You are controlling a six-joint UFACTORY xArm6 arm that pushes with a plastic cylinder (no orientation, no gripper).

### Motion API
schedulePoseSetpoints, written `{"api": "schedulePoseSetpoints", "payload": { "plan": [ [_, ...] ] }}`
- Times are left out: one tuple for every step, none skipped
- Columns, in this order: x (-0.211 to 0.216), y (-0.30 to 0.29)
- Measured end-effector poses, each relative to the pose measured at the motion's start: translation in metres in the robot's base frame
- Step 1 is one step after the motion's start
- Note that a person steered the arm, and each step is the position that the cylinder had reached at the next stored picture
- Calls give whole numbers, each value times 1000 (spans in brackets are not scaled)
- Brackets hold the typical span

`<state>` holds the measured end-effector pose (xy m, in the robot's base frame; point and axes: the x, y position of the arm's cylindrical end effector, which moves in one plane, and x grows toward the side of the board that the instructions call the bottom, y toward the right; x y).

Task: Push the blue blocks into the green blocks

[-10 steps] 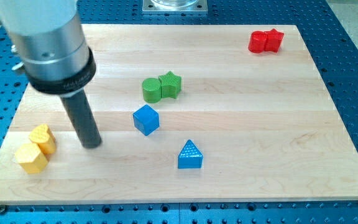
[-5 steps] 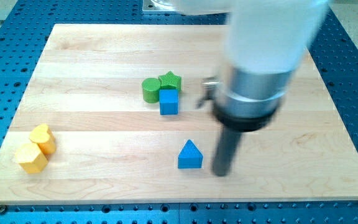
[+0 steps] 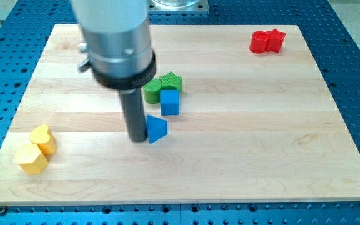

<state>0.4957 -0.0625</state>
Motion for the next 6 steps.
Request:
{"api": "schedulePoseSetpoints", "payload": {
  "plan": [
    [32, -17],
    [37, 25],
    [23, 37],
    [-4, 20],
    [-20, 17],
    [-16, 63]
  ]
}}
